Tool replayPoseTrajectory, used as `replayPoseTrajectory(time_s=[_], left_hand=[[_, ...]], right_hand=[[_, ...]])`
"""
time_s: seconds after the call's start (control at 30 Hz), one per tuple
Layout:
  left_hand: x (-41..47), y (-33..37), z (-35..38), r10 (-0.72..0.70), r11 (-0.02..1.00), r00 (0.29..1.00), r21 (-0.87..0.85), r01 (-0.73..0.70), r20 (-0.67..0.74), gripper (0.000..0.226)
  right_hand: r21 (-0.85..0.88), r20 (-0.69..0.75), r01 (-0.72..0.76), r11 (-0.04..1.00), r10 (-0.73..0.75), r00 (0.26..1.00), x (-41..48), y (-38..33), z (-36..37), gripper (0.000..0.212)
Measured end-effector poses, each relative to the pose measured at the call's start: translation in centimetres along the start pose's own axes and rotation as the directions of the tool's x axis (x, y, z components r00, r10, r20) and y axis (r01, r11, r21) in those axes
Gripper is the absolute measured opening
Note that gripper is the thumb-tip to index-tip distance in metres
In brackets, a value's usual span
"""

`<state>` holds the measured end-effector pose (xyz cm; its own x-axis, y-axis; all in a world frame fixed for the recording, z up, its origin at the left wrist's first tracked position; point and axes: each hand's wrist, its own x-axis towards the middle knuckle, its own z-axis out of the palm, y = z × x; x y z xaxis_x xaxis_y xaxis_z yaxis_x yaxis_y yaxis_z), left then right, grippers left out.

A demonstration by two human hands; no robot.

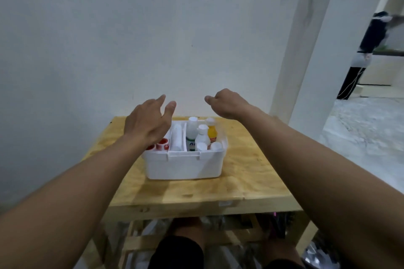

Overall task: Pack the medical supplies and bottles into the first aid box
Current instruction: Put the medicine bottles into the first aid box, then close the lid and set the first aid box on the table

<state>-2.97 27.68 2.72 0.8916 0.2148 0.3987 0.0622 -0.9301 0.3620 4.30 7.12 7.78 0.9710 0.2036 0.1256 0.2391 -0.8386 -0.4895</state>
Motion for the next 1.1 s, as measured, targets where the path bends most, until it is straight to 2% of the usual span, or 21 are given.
replayPoseTrajectory(time_s=[0.13,0.23,0.33,0.5,0.7,0.77,0.9,1.0,1.1], left_hand=[[2.0,-0.1,0.3,-0.241,0.97,0.957,0.011,0.243,0.162,0.076],[3.5,-0.3,0.7,-0.397,0.895,0.886,-0.111,0.431,0.24,0.074],[4.7,-0.7,1.1,-0.459,0.82,0.831,-0.212,0.532,0.313,0.066],[5.9,-1.3,2.0,-0.474,0.729,0.812,-0.365,0.579,0.342,0.033],[5.6,-0.7,2.0,-0.476,0.674,0.813,-0.455,0.582,0.335,0.03],[5.7,-0.9,2.0,-0.475,0.645,0.808,-0.485,0.59,0.35,0.034],[6.1,-1.4,1.5,-0.484,0.571,0.788,-0.544,0.614,0.381,0.062],[6.3,-1.3,1.2,-0.477,0.537,0.797,-0.595,0.598,0.37,0.073],[6.5,-0.9,0.5,-0.445,0.552,0.825,-0.618,0.559,0.349,0.077]], right_hand=[[0.079,0.177,-0.138,0.987,0.123,0.977,0.9,0.5,1.0,0.068],[0.14,0.252,-0.198,0.97,0.159,0.955,1.3,1.1,1.7,0.062],[0.241,0.265,-0.231,0.943,0.165,0.95,1.6,1.5,2.2,0.053],[0.301,0.209,-0.246,0.922,0.188,0.96,1.9,1.5,2.4,0.035],[0.365,0.126,-0.241,0.899,0.209,0.97,2.0,1.5,2.6,0.035],[0.378,0.105,-0.236,0.895,0.212,0.972,2.1,1.3,2.6,0.037],[0.42,0.065,-0.241,0.875,0.236,0.97,2.4,1.0,2.4,0.042],[0.469,0.058,-0.25,0.847,0.253,0.966,2.2,0.5,1.9,0.061],[0.509,0.042,-0.235,0.828,0.249,0.967,1.7,-0.1,1.2,0.074]])
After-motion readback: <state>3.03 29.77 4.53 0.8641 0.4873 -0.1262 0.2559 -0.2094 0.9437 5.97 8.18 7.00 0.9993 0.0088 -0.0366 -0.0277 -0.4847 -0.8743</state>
